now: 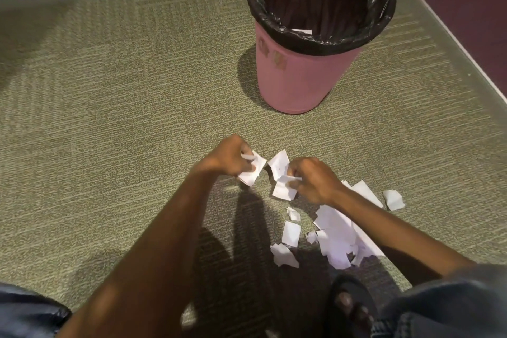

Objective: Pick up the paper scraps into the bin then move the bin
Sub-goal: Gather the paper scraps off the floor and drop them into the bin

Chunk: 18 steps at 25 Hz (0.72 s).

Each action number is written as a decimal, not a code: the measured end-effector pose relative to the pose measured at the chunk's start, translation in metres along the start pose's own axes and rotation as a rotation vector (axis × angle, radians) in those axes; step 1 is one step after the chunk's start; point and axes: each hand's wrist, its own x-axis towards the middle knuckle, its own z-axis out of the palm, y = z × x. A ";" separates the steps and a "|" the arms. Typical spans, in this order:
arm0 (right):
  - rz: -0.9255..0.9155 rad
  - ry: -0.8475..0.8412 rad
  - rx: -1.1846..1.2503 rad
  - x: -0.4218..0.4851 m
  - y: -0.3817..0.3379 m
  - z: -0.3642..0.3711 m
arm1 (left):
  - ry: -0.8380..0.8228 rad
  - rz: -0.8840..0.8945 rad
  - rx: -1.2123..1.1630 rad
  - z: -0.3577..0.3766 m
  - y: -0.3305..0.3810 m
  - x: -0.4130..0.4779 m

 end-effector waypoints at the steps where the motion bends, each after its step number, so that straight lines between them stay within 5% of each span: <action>1: 0.012 -0.012 0.019 0.001 -0.003 -0.015 | -0.024 0.002 -0.037 -0.016 0.010 -0.001; 6: -0.065 0.009 0.331 -0.012 -0.026 -0.107 | 0.010 0.029 -0.457 -0.092 0.056 -0.025; 9: -0.045 0.287 0.620 -0.024 -0.048 -0.170 | 0.129 0.221 -0.587 -0.121 0.103 -0.028; 13: -0.077 0.646 0.659 -0.004 -0.057 -0.230 | 0.370 0.253 -0.597 -0.146 0.175 0.004; 18: 0.062 0.565 0.660 0.034 -0.049 -0.245 | 0.341 0.134 -0.418 -0.136 0.221 0.033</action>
